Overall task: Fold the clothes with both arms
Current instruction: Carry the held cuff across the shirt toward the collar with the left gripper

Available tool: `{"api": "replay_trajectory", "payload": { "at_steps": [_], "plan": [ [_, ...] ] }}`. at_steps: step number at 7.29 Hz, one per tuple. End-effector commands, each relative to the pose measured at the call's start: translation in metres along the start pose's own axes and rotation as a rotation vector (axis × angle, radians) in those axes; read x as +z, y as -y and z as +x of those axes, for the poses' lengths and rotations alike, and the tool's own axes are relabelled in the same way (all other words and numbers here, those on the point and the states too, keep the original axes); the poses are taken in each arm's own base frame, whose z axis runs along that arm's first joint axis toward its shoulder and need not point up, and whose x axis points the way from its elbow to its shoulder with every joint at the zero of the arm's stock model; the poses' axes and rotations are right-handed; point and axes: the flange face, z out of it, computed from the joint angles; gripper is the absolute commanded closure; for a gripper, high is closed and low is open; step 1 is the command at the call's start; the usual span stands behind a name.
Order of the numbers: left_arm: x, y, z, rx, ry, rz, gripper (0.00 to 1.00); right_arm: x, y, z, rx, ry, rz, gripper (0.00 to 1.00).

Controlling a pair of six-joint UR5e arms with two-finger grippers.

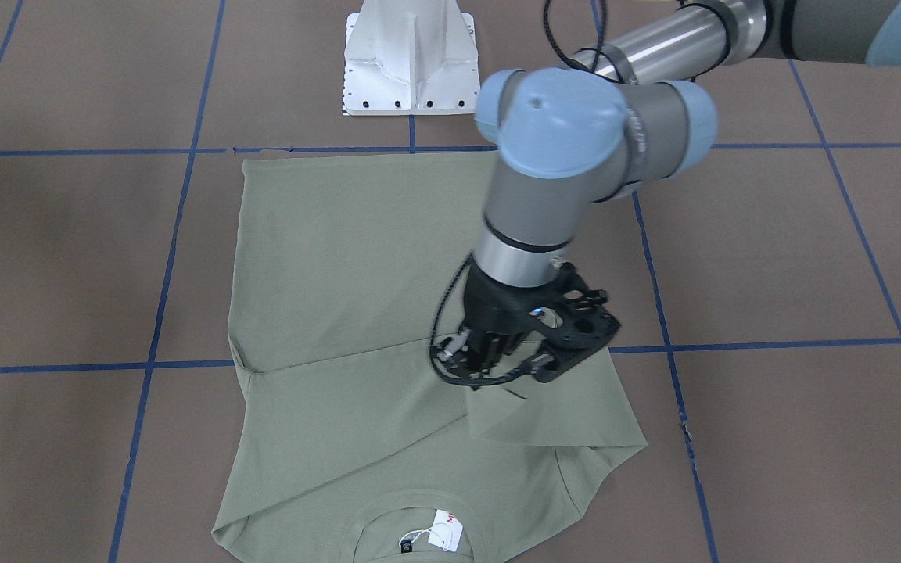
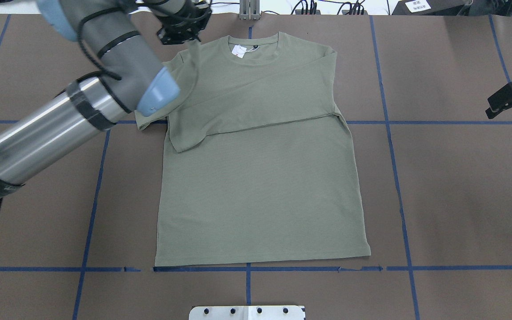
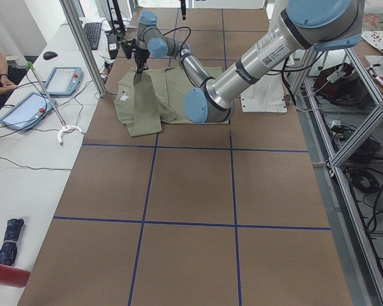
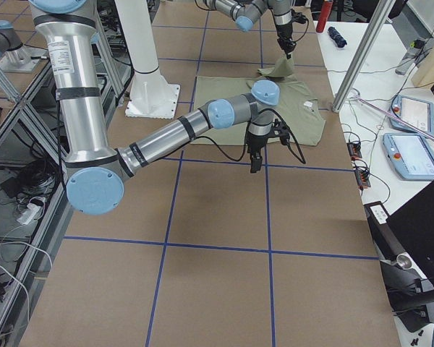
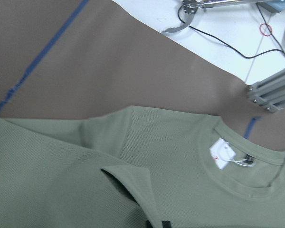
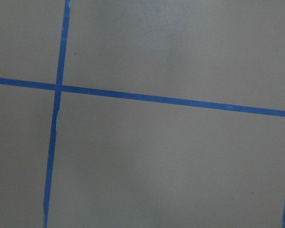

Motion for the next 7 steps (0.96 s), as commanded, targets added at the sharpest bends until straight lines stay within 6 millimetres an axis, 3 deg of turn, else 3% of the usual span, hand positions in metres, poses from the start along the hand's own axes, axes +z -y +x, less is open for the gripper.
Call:
{"api": "replay_trajectory", "payload": {
  "at_steps": [1,2,3,5,6,7],
  "plan": [
    [0.0,-0.124,0.057,-0.081,-0.033,-0.118,1.0,0.001,-0.002,0.003,0.007,0.006,-0.006,0.0],
    [0.02,-0.15,0.055,-0.099,-0.042,-0.139,1.0,0.001,-0.002,0.003,0.009,0.005,-0.006,0.0],
    [0.041,-0.158,0.052,-0.1,-0.063,-0.127,1.0,0.001,-0.002,0.003,0.009,0.005,-0.006,0.0],
    [0.047,-0.158,0.051,-0.1,-0.057,-0.125,1.0,0.0,-0.001,0.002,0.014,0.006,-0.002,0.0],
    [0.055,-0.169,0.048,-0.112,-0.042,-0.133,1.0,0.0,0.0,0.001,0.013,0.005,-0.002,0.0],
    [0.061,-0.202,0.048,-0.132,-0.066,-0.156,0.84,-0.003,0.002,-0.002,0.013,0.007,0.004,0.0]
  ]
}}
